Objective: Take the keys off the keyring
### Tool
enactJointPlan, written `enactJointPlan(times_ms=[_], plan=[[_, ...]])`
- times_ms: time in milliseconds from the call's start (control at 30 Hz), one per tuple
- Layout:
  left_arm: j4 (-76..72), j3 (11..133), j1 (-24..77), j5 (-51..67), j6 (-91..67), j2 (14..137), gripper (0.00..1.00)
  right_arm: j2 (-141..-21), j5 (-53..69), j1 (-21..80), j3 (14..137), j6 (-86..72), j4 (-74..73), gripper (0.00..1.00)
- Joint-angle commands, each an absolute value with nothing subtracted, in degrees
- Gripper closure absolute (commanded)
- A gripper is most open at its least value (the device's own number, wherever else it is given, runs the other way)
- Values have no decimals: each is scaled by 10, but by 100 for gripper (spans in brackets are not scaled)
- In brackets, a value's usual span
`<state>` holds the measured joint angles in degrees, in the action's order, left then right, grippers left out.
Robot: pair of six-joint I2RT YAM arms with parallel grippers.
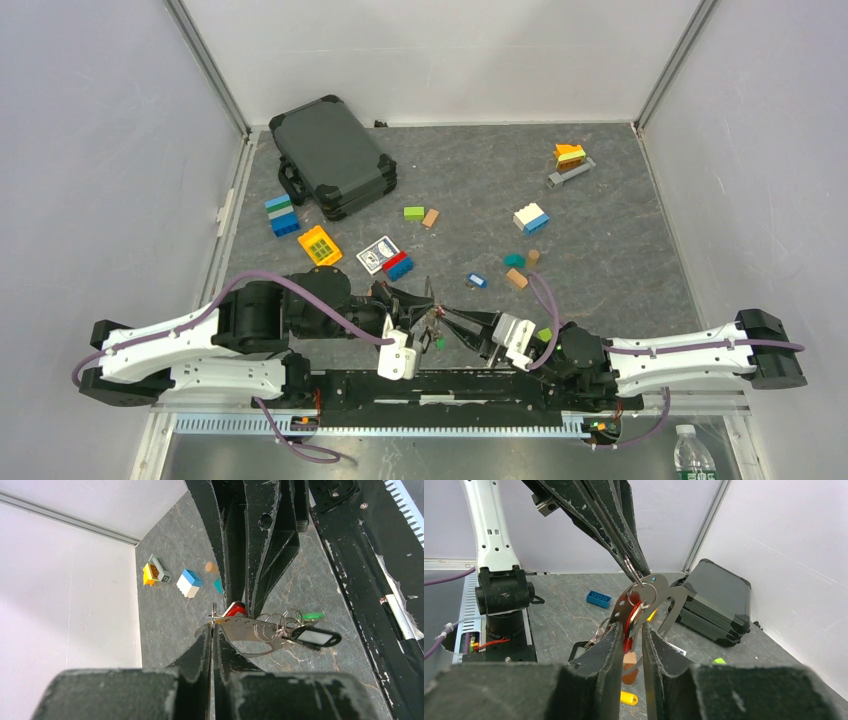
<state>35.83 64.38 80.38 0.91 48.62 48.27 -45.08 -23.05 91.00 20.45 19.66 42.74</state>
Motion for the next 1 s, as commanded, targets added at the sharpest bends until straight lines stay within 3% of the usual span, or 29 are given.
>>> enactJointPlan(times_ms=[0, 267, 500, 967], plan=[[319, 653, 805, 9, 464, 479, 98, -448, -239, 911, 228, 202, 440, 75], [319, 652, 805, 9, 463, 480, 98, -451, -243, 911, 228, 209, 450, 67], [320, 651, 804, 7, 465, 478, 98, -460, -237, 911, 241, 222, 437, 85], [327, 651, 805, 2, 473, 475, 98, -431, -202, 911, 300, 244, 287, 98]])
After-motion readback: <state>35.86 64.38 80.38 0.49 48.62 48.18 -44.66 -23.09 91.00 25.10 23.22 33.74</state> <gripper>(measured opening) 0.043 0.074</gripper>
